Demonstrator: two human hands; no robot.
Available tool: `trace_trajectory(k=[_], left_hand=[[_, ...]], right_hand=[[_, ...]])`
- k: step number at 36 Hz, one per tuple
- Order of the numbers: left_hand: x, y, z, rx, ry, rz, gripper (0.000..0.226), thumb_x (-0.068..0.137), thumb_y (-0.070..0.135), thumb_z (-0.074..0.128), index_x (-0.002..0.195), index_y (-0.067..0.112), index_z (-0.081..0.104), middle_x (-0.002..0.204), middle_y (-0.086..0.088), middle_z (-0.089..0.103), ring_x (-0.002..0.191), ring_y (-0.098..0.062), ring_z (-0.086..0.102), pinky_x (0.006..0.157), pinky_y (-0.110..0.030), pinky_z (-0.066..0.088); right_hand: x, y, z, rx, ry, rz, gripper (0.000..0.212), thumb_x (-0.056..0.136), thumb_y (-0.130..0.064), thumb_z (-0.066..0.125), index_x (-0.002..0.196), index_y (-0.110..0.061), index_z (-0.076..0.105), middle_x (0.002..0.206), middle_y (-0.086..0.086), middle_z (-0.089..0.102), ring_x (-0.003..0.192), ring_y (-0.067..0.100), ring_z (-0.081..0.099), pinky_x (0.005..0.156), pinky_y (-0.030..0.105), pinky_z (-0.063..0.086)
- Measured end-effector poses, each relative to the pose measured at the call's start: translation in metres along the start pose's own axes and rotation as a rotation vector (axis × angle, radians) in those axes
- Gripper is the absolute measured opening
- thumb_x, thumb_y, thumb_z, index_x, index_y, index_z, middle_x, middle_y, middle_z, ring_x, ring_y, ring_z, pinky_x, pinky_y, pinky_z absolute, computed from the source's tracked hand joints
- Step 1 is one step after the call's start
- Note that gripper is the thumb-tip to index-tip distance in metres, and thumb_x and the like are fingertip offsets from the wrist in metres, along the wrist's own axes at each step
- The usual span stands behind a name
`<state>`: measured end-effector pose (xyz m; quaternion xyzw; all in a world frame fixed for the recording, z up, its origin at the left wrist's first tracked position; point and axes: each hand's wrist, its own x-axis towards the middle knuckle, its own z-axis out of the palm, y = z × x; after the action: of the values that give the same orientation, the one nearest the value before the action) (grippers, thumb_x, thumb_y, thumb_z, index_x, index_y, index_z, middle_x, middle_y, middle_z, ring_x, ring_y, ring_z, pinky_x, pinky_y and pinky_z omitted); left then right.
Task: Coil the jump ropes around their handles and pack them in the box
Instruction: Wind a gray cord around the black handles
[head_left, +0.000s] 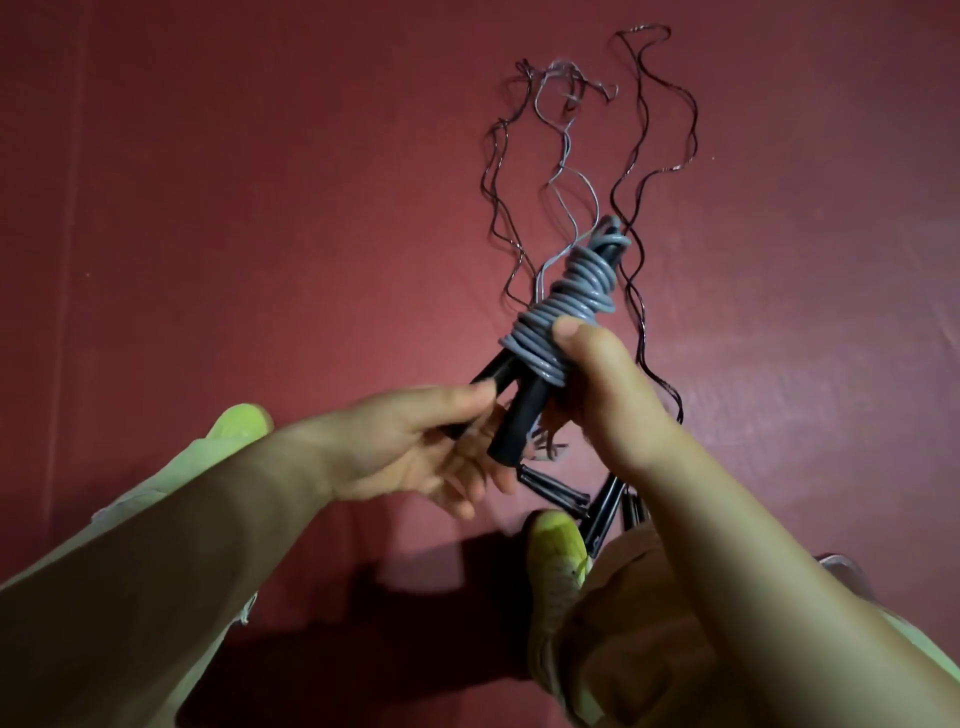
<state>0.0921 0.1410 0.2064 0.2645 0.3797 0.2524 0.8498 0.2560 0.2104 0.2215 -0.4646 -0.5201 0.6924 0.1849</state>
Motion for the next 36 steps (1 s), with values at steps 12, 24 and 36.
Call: trace_trajectory(k=[12,24,36], left_hand=[[-0.034,-0.002,0.060,-0.477,-0.558,0.149,0.071,0.089,0.059,0.046,0.121,-0.003,0.054,0.092,-0.011,0.060,0.064,-0.018,0.059,0.060,-0.031,0.050],[-0.136,0.036,0.162,-0.090,0.119,0.100,0.062,0.086,0.064,0.027,0.088,0.010,0.059,0.067,0.000,0.053,0.048,-0.008,0.033,0.042,-0.018,0.025],[-0.213,0.057,0.263,0.194,0.302,0.370,0.063,0.093,0.061,0.023,0.084,0.011,0.060,0.065,-0.002,0.057,0.049,-0.010,0.033,0.042,-0.019,0.023]], right_hand=[[-0.059,-0.046,0.012,-0.010,-0.173,-0.162,0.047,0.061,-0.061,0.048,0.065,-0.014,0.053,0.083,0.024,0.046,0.077,0.031,0.044,0.075,0.040,0.032],[-0.166,-0.093,0.029,-0.269,0.022,-0.304,0.049,0.091,-0.053,0.044,0.063,-0.015,0.058,0.055,0.004,0.050,0.045,0.016,0.036,0.043,0.025,0.026],[-0.267,-0.161,0.056,-0.458,0.309,-0.607,0.051,0.092,-0.061,0.037,0.062,-0.020,0.048,0.048,-0.009,0.037,0.046,0.012,0.029,0.054,0.034,0.022]])
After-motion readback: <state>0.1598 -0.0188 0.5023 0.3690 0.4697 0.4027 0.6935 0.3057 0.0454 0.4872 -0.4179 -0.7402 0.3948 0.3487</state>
